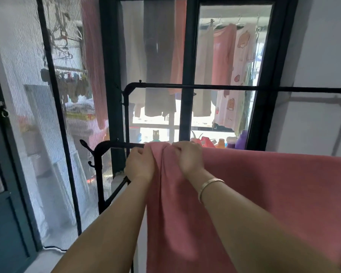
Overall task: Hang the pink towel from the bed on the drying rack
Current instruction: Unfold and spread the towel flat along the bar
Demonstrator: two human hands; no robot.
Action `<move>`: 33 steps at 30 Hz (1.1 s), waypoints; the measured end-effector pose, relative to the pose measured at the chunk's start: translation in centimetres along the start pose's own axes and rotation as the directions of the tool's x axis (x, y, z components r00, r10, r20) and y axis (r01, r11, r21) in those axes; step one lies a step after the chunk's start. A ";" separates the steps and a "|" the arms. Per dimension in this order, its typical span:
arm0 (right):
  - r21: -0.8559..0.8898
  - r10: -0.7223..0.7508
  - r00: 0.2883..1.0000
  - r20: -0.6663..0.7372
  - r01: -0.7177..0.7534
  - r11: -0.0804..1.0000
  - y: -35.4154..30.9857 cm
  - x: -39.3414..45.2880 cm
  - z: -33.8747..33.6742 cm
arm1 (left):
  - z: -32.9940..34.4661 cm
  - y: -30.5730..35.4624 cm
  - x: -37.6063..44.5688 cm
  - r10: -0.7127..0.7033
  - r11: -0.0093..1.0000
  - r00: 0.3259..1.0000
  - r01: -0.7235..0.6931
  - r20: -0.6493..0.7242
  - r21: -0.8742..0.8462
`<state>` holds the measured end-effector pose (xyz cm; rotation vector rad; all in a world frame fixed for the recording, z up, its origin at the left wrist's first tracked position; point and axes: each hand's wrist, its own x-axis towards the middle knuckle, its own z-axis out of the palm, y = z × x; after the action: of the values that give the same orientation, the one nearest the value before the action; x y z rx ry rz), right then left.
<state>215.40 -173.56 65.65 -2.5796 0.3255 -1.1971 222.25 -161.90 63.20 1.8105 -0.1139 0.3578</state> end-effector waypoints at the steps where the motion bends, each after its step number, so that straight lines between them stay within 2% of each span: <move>1: 0.092 0.038 0.999 0.014 -0.039 0.995 -0.1 0.2 -0.2 | 0.2 0.2 0.1 0.044 0.999 0.999 -0.044 0.004 -0.008; 2: 0.185 0.068 0.997 0.030 -0.072 0.980 -0.1 0.3 -0.5 | 0.2 0.5 0.2 0.087 0.996 0.996 -0.087 -0.021 -0.032; 4: 0.355 0.131 0.991 0.041 -0.137 0.925 0.1 0.2 -1.3 | -0.1 1.2 0.8 0.107 0.987 0.982 -0.124 -0.153 -0.103; 6: 0.497 0.197 0.979 0.055 -0.197 0.845 0.2 0.3 -2.2 | -1.0 1.3 2.0 0.037 0.982 0.952 -0.091 -0.303 -0.164; 8: 0.557 0.220 0.971 0.095 -0.235 0.796 0.3 0.2 -2.9 | -2.3 0.3 3.1 -0.013 0.988 0.924 -0.047 -0.383 -0.146; 13: 0.381 0.055 0.988 0.146 -0.108 0.918 0.0 -0.5 -2.1 | -3.0 -2.7 3.3 0.062 0.993 0.942 -0.023 -0.330 0.119; 17: 0.178 -0.015 0.999 0.031 0.009 0.984 -0.1 -0.1 -1.3 | -2.4 -2.6 3.3 0.081 0.990 0.958 -0.045 -0.274 0.135; 20: 0.033 -0.014 0.995 0.097 0.010 0.999 0.3 -0.2 -0.7 | -2.2 -2.5 3.3 0.051 0.993 0.973 -0.025 -0.224 0.117; 23: 0.046 0.039 0.994 0.098 -0.043 0.998 0.3 -0.3 -0.5 | -2.1 -2.9 3.4 0.016 0.991 0.980 0.012 -0.198 0.137; 26: 0.163 0.098 0.992 0.077 -0.110 0.981 -0.1 0.0 -1.1 | -2.8 -2.7 3.9 0.077 0.986 0.963 -0.036 -0.257 0.161; 29: 0.167 0.129 0.991 0.041 -0.134 0.977 -0.7 -0.1 -1.3 | -3.7 -1.4 4.9 0.150 0.974 0.942 -0.088 -0.301 0.210; 33: 0.026 -0.044 0.997 -0.061 0.046 0.999 -0.9 -1.0 -1.2 | -4.3 -0.1 5.8 0.282 0.924 0.922 -0.186 -0.265 0.335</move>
<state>213.86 -172.59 65.97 -2.5442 0.2634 -1.2888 227.04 -157.12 65.83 2.0236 -0.0603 0.8688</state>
